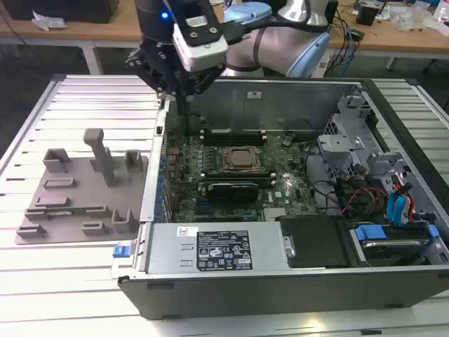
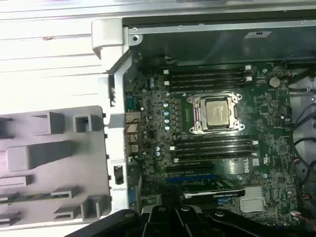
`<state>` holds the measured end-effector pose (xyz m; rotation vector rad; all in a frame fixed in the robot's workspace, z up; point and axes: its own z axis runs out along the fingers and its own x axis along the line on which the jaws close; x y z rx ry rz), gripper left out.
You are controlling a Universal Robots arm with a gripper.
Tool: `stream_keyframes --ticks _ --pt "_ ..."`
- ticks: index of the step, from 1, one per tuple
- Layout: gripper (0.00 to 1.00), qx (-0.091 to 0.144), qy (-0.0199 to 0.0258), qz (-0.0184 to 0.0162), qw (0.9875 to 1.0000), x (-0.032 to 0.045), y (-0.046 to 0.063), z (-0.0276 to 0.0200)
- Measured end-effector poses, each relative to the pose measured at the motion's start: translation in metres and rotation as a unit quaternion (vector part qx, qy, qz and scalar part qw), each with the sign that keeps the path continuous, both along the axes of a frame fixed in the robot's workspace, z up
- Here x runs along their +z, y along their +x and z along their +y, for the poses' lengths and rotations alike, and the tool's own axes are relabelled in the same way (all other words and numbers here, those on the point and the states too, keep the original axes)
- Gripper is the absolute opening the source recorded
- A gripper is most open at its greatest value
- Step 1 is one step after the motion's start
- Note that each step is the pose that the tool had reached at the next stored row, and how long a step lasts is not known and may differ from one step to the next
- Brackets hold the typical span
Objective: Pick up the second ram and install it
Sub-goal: 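Reach for the second ram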
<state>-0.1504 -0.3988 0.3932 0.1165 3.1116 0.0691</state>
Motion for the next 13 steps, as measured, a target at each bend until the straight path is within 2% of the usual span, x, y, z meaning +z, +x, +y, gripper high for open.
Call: stream_keyframes --ticks 3,4,5,7,9,13 --pt "0.08 0.0 -0.0001 -0.0005 1.0 0.0001 -0.02 0.0" --pt "0.08 0.0 0.0 -0.001 1.0 0.0 -0.036 0.0" --pt "0.08 0.0 -0.0001 -0.0011 1.0 0.0 -0.043 0.0" --pt "0.08 0.0 0.0001 -0.0015 1.0 0.0 -0.071 0.0" --pt "0.08 0.0 0.0002 -0.0018 1.0 -0.0001 -0.091 0.0" --pt "0.08 0.0 0.0002 -0.0017 1.0 0.0 -0.095 -0.0012"
